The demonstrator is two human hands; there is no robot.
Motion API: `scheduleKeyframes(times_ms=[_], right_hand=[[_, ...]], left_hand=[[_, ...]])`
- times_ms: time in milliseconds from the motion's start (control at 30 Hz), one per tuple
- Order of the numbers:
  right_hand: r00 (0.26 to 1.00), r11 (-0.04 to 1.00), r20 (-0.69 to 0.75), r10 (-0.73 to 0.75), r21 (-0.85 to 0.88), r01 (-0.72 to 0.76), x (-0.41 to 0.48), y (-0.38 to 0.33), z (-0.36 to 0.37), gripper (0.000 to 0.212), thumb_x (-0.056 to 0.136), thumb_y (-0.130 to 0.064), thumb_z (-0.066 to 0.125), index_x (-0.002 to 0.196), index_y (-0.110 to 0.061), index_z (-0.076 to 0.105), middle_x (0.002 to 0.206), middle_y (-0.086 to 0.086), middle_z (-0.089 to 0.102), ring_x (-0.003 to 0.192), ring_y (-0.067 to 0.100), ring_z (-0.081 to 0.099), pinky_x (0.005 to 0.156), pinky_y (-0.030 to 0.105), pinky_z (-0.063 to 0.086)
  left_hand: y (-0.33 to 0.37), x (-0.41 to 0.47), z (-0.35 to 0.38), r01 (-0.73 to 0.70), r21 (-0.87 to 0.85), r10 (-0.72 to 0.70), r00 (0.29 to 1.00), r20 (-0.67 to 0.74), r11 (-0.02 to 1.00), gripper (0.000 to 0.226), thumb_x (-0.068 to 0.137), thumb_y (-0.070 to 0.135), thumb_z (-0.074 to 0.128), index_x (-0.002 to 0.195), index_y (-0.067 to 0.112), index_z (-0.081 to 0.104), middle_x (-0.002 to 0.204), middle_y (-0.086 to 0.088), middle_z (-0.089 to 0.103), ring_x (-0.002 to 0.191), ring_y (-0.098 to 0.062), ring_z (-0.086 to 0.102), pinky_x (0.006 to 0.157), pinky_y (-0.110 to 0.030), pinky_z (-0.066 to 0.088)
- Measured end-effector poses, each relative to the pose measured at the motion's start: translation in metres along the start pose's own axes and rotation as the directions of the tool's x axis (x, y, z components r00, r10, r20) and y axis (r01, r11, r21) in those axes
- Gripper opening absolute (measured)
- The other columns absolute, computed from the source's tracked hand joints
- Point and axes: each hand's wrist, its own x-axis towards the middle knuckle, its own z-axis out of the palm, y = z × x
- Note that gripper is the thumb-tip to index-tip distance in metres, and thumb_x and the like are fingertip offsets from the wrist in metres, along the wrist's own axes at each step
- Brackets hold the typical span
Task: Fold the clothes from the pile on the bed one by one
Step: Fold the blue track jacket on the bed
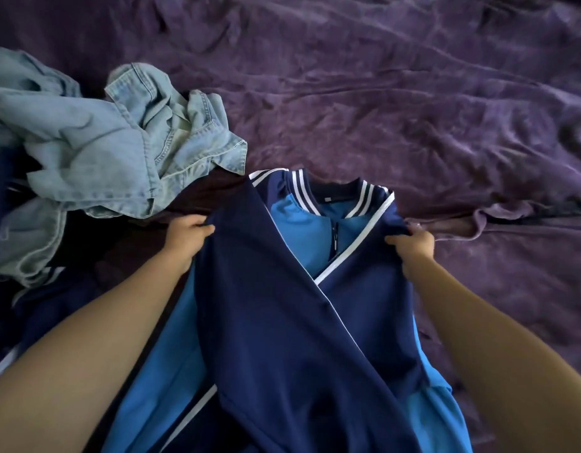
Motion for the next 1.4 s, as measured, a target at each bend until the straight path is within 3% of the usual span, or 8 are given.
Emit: scheduleKeyframes(times_ms=[100, 300, 533, 700, 900, 1033, 1133, 1400], right_hand=[[0.991, 0.964, -0.036, 0.130, 0.237, -0.118, 0.010, 0.000, -0.021, 0.027, 0.073, 0.012, 0.065, 0.093, -0.007, 0.066, 0.066, 0.001, 0.061, 0.074, 0.020, 0.053, 0.049, 0.017, 0.048], [0.973, 0.951, 0.165, 0.160, 0.237, -0.197, 0.003, -0.010, -0.031, 0.012, 0.087, -0.003, 0.059, 0.078, -0.011, 0.060, 0.080, 0.007, 0.057, 0.060, 0.011, 0.048, 0.048, 0.017, 0.043], [0.980, 0.987, 0.200, 0.002, 0.154, -0.033, -0.009, -0.021, -0.068, 0.047, 0.080, 0.016, 0.054, 0.121, -0.007, 0.059, 0.046, -0.021, 0.060, 0.052, 0.003, 0.059, 0.051, 0.015, 0.045], [0.969, 0.948, 0.143, -0.204, 0.277, 0.158, -0.052, 0.006, -0.108, 0.060, 0.079, 0.022, 0.050, 0.052, -0.027, 0.071, 0.050, -0.019, 0.062, 0.050, -0.008, 0.056, 0.058, 0.006, 0.044], [0.835, 0.921, 0.502, -0.225, -0.170, 0.350, -0.112, 0.090, -0.141, 0.056, 0.079, 0.028, 0.048, 0.058, -0.015, 0.076, 0.095, -0.014, 0.072, 0.091, 0.005, 0.066, 0.079, 0.020, 0.051], [0.823, 0.402, 0.569, 0.008, -0.755, 0.518, -0.137, 0.132, -0.126, 0.024, 0.092, -0.020, 0.055, 0.102, -0.037, 0.069, 0.136, -0.002, 0.043, 0.127, 0.023, 0.035, 0.100, 0.031, 0.032], [0.886, 0.446, 0.464, -0.007, -0.791, 0.418, -0.144, 0.130, -0.110, 0.027, 0.092, -0.019, 0.048, 0.111, -0.030, 0.063, 0.138, 0.000, 0.039, 0.125, 0.025, 0.034, 0.097, 0.032, 0.034], [0.982, 0.882, 0.145, 0.124, -0.470, -0.042, -0.153, 0.106, -0.066, 0.061, 0.083, -0.018, 0.064, 0.134, -0.006, 0.031, 0.125, 0.020, 0.051, 0.111, 0.037, 0.053, 0.078, 0.035, 0.036]], left_hand=[[-0.004, 0.006, -0.013, 0.188, -0.164, -0.185, 0.982, 0.034, 0.968, 0.033, 0.090, 0.000, 0.055, 0.123, -0.001, 0.056, 0.095, -0.013, 0.062, 0.067, -0.020, 0.054, 0.053, -0.019, 0.049], [0.016, 0.004, -0.001, 0.202, -0.266, -0.153, 0.969, 0.192, 0.943, 0.011, 0.091, 0.006, 0.057, 0.099, 0.005, 0.063, 0.105, -0.011, 0.063, 0.072, -0.011, 0.063, 0.060, -0.017, 0.051], [0.047, -0.012, -0.009, 0.052, -0.270, -0.003, 0.984, 0.179, 0.961, 0.019, 0.086, 0.003, 0.063, 0.103, 0.010, 0.062, 0.080, 0.000, 0.066, 0.053, -0.001, 0.063, 0.050, -0.015, 0.052], [0.029, -0.052, -0.056, 0.000, -0.462, 0.145, 0.949, 0.280, 0.887, 0.037, 0.088, -0.009, 0.047, 0.077, 0.013, 0.075, 0.072, 0.005, 0.073, 0.069, -0.005, 0.068, 0.071, -0.017, 0.055], [-0.054, -0.110, -0.095, -0.145, 0.048, 0.113, 0.905, 0.411, 0.988, 0.051, 0.077, -0.029, 0.042, 0.086, 0.008, 0.076, 0.118, 0.007, 0.060, 0.110, -0.007, 0.055, 0.098, -0.020, 0.038], [-0.095, -0.123, -0.092, -0.139, 0.301, 0.053, 0.960, 0.276, 0.944, 0.033, 0.086, -0.020, 0.043, 0.108, -0.009, 0.065, 0.117, -0.010, 0.050, 0.113, -0.023, 0.045, 0.094, -0.010, 0.032], [-0.098, -0.129, -0.084, 0.032, 0.194, -0.072, 0.976, 0.204, 0.981, 0.032, 0.090, -0.010, 0.045, 0.115, -0.002, 0.064, 0.096, -0.009, 0.058, 0.096, -0.027, 0.051, 0.073, -0.023, 0.039], [-0.086, -0.129, -0.053, 0.124, 0.296, -0.135, 0.991, 0.015, 0.947, 0.061, 0.077, 0.018, 0.076, 0.127, -0.002, 0.049, 0.126, -0.021, 0.055, 0.116, -0.035, 0.053, 0.097, -0.044, 0.044]])
